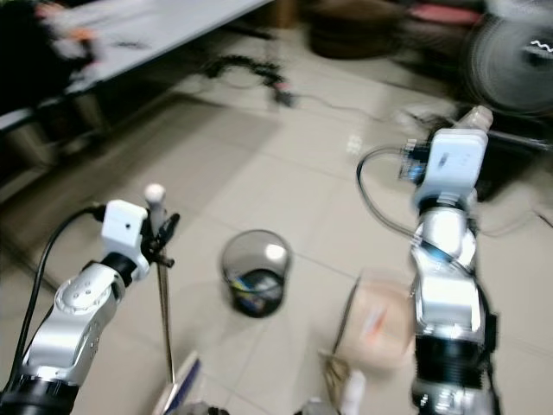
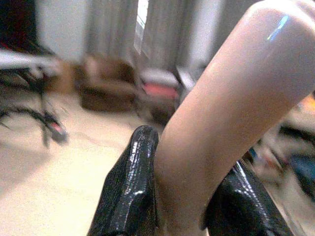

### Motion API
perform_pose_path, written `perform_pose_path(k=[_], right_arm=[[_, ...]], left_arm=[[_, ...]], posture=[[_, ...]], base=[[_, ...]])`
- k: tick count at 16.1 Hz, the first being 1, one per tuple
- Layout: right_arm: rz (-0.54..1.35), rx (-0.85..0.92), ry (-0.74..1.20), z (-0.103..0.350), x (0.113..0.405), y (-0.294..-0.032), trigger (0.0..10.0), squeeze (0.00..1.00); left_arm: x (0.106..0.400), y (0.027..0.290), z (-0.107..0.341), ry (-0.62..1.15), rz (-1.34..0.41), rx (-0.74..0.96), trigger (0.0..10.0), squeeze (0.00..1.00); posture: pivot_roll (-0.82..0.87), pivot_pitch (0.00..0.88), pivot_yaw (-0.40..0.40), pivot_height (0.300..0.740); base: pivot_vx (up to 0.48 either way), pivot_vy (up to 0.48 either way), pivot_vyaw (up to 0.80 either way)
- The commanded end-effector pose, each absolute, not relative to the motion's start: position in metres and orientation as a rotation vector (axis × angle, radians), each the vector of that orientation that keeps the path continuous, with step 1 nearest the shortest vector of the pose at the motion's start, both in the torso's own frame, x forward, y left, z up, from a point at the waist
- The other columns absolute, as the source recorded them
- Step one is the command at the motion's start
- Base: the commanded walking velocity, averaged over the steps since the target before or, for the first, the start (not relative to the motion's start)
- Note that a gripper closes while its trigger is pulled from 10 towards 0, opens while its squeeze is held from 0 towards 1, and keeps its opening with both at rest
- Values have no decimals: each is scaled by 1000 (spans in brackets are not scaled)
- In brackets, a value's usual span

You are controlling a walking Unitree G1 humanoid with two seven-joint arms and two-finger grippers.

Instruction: Sweep floor

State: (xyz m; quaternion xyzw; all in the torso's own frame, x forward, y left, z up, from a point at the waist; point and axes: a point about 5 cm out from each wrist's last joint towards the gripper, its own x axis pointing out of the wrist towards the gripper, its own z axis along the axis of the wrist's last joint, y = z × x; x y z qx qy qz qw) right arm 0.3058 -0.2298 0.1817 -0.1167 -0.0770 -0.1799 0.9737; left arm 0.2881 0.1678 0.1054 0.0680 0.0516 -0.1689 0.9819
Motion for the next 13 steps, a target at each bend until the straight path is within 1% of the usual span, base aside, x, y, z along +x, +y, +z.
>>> perform_pose_path(k=[1,3,5,7,11,13], right_arm=[[-376,-247,-237,201,304,-226,10000,0],[-382,-259,-218,196,303,-224,10000,0],[-369,-315,-225,195,300,-219,10000,0],[-376,-338,-233,196,299,-216,10000,0],[-322,-236,-172,179,296,-200,10000,0],[-262,-128,-146,171,296,-188,10000,0]], left_arm=[[289,166,119,50,-375,158,10000,0],[288,166,120,41,-376,155,10000,0],[291,165,128,-29,-339,148,10000,0],[292,165,126,-9,-322,119,10000,0],[292,164,127,-38,-291,132,10000,0],[295,168,130,-53,-247,130,10000,0]], posture=[[-103,56,70,740],[-104,57,72,740],[-109,59,74,740],[-113,62,76,740],[-116,59,71,740],[-113,51,67,740]], base=[[0,0,-800],[0,0,-800],[0,0,-800],[0,0,-800],[0,0,-800],[0,0,0]])
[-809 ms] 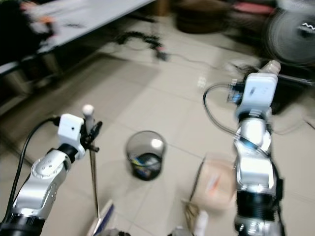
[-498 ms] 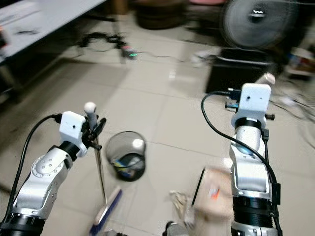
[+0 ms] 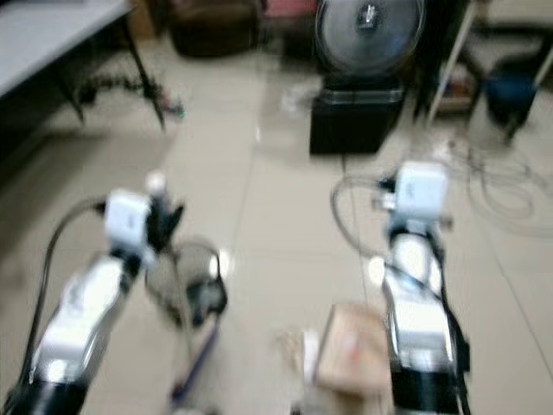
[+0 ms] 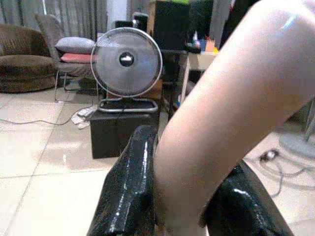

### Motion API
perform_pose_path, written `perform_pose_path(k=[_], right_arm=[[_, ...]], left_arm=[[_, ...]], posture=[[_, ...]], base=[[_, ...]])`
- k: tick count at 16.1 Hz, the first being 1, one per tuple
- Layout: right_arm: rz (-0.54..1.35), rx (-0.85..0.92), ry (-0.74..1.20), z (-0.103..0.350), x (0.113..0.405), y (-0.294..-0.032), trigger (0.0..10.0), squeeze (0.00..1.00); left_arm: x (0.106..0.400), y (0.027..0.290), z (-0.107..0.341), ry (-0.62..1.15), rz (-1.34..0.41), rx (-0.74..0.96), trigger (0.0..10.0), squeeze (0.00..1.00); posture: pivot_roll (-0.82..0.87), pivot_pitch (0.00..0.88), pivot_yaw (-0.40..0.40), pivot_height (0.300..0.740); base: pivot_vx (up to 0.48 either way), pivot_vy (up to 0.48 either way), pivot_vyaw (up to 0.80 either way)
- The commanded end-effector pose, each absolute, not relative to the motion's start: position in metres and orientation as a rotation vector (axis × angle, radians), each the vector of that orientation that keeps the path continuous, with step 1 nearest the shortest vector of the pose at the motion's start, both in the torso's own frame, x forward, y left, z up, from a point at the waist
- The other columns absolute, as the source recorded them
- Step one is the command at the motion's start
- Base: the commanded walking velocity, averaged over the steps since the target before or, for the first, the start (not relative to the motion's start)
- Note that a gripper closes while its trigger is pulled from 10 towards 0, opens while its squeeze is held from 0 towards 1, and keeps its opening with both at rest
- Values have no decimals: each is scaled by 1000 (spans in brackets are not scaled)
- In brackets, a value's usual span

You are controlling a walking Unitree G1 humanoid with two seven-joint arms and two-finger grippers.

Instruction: Sweep floor

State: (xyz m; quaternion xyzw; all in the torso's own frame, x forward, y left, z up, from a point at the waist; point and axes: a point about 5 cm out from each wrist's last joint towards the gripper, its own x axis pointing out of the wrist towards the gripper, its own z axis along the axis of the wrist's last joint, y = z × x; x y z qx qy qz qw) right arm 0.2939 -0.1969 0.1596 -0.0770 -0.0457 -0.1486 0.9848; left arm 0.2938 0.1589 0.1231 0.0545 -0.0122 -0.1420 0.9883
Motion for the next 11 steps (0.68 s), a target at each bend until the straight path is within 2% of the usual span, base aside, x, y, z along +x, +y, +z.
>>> perform_pose_path(k=[1,2,8,11], right_arm=[[-253,-112,-147,170,296,-186,10000,0],[-241,-103,-155,170,296,-184,10000,0],[-206,-142,-164,166,298,-179,10000,0],[-197,-113,-127,157,296,-177,10000,0]], left_arm=[[297,169,131,-57,-226,134,10000,0],[299,170,133,-66,-199,133,10000,0],[303,171,140,-124,-152,152,10000,0],[302,169,140,-137,-161,150,10000,0]], posture=[[-112,49,67,740],[-113,46,67,740],[-118,36,70,740],[-118,37,71,740]], base=[[0,0,0],[0,0,0],[0,0,-800],[100,0,-325]])
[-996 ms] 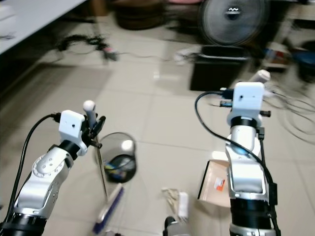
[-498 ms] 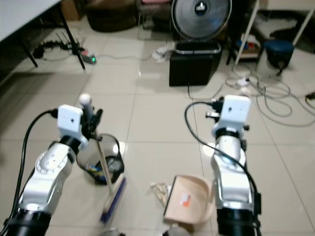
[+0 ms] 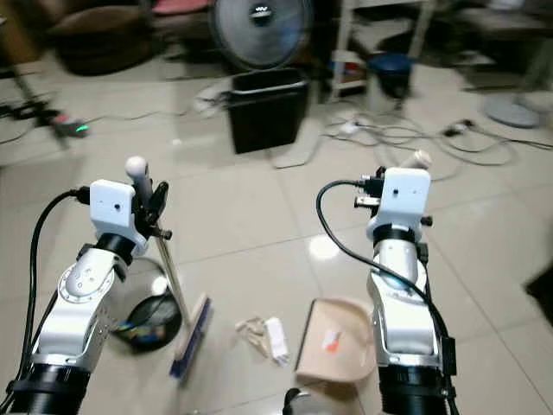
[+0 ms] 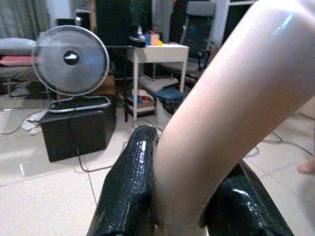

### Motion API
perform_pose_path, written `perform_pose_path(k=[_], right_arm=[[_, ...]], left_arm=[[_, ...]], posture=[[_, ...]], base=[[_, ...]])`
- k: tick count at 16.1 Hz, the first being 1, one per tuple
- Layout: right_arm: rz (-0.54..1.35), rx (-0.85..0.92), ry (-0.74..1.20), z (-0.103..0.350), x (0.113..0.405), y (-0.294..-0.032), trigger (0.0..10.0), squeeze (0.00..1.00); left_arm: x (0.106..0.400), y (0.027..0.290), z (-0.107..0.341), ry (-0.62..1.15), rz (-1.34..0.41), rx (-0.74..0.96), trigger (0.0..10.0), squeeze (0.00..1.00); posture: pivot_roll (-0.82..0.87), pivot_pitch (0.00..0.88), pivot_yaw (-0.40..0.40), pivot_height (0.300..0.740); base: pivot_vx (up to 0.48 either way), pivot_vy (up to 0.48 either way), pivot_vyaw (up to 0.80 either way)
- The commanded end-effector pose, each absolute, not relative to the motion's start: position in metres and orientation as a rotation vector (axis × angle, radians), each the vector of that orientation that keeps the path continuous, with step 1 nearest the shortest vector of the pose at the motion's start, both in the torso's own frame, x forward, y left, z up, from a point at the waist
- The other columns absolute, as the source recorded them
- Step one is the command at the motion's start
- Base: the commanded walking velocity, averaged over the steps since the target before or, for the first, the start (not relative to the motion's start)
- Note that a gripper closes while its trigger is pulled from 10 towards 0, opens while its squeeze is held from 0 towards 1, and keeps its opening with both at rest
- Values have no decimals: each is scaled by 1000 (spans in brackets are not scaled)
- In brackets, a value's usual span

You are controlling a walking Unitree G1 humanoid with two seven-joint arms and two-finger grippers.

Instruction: Sweep floor

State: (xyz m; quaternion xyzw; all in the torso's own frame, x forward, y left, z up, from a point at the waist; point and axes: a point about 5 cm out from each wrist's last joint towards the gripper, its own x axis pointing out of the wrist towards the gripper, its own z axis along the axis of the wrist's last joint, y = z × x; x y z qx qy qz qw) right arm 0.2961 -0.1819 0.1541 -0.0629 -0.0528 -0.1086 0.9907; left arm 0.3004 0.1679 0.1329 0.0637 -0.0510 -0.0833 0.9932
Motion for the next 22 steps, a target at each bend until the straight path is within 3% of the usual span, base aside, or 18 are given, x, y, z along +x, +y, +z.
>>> perform_pose_path(k=[1,12,15,18,19,22], right_arm=[[-196,-111,-125,156,296,-177,10000,0],[-163,-61,-113,151,290,-173,10000,0],[-169,-76,-114,149,288,-174,10000,0],[-172,-160,-137,149,288,-176,10000,0],[-179,-270,-152,147,292,-181,10000,0],[-150,-308,-214,149,294,-185,10000,0]], left_arm=[[302,169,140,-137,-161,151,10000,0],[301,170,140,-140,-176,153,10000,0],[301,170,139,-136,-184,149,10000,0],[301,173,133,-110,-164,178,10000,0],[304,179,120,-48,-98,189,10000,0],[302,184,116,-92,-74,166,10000,0]], posture=[[-118,38,71,740],[-118,76,82,740],[-117,86,85,740],[-116,105,90,740],[-112,123,88,740],[-102,185,79,740]], base=[[315,0,0],[357,0,0],[0,0,0],[0,0,0],[0,0,0],[0,0,0]])
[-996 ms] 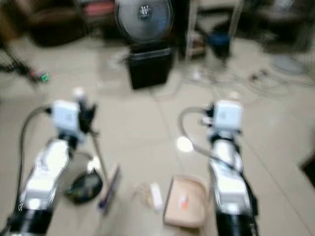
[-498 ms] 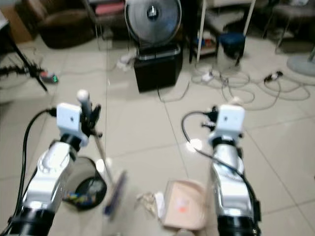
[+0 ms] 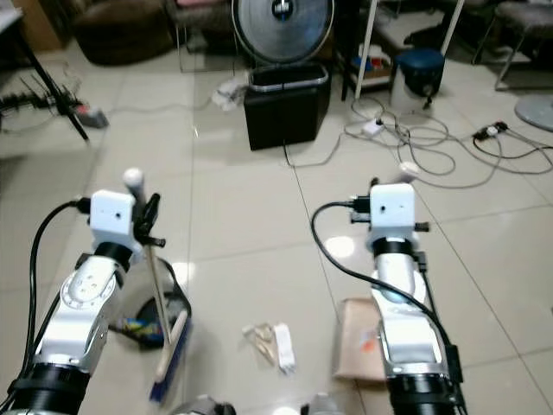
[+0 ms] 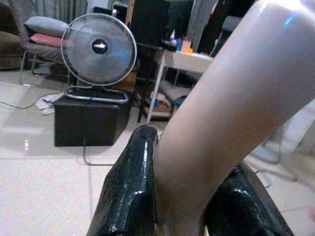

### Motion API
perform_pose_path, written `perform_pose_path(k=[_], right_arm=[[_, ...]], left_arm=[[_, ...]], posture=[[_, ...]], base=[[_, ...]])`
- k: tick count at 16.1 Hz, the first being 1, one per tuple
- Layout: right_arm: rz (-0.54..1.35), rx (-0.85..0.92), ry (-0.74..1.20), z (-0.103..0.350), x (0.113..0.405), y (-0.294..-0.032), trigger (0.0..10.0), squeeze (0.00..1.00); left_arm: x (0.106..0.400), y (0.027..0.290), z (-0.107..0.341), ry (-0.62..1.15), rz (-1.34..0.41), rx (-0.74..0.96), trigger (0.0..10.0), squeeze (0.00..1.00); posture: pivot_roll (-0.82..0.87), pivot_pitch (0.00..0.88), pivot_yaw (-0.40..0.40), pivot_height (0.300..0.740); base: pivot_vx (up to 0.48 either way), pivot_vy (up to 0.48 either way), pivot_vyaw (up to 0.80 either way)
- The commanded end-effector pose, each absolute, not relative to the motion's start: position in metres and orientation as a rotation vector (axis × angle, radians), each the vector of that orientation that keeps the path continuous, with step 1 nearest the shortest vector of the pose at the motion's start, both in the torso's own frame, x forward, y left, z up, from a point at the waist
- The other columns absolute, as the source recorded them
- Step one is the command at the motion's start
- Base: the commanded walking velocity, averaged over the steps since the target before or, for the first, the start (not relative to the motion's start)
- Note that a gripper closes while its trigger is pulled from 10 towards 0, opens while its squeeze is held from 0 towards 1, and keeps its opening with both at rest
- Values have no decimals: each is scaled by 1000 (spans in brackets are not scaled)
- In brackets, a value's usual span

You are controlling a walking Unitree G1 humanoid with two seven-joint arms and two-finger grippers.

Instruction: Sweep floor

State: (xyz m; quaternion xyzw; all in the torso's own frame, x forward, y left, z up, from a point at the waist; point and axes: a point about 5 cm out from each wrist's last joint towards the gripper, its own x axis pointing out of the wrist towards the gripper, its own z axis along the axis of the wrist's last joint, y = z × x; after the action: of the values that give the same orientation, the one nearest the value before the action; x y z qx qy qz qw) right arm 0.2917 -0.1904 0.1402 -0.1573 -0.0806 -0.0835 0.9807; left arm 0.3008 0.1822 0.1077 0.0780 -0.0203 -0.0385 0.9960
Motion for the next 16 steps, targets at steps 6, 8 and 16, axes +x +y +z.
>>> perform_pose_path(k=[6,8,16], right_arm=[[-1,-376,-354,143,307,-171,10000,0],[56,-397,-381,137,311,-156,10000,0],[188,-237,-403,117,314,-97,10000,0]], left_arm=[[298,170,112,-168,-73,59,10000,0],[297,159,110,-183,-97,48,10000,0],[314,119,138,-272,-122,-250,10000,0]], posture=[[-74,311,71,740],[-52,333,70,740],[-17,336,85,740]], base=[[0,0,0],[0,0,0],[0,0,0]])
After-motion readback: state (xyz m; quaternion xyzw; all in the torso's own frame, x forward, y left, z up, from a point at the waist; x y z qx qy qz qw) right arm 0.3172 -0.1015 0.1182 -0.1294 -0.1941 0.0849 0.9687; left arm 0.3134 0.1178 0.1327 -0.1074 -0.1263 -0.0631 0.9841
